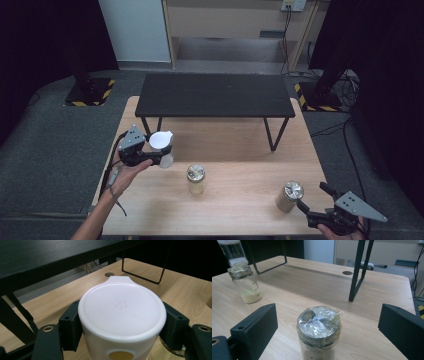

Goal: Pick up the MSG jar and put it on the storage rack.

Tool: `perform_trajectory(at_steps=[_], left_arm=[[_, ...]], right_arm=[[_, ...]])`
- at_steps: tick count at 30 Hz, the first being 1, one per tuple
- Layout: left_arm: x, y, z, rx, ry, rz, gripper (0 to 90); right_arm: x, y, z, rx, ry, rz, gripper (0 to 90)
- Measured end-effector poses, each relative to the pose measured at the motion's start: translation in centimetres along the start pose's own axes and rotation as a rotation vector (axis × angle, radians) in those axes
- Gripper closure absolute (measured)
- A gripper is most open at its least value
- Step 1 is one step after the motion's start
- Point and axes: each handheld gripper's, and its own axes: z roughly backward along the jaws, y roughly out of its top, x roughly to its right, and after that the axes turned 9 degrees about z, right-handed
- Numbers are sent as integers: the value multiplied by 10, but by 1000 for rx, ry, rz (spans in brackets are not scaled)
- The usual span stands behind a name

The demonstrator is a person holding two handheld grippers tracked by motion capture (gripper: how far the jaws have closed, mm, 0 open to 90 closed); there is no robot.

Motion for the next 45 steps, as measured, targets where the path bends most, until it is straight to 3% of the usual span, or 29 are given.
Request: perform_trajectory(at_steps=[10,18,31,45], left_arm=[[0,35,16,-3,-82,-18,297],[3,66,23,-16,-105,-34,297],[5,103,26,-37,-94,-21,297],[2,142,23,7,2,-3,297]], right_arm=[[0,0,0,0,-3,-1,32],[0,0,-1,-1,-3,-6,32],[0,-1,-1,-1,-1,-5,33],[1,-1,-1,-1,2,-7,35]])
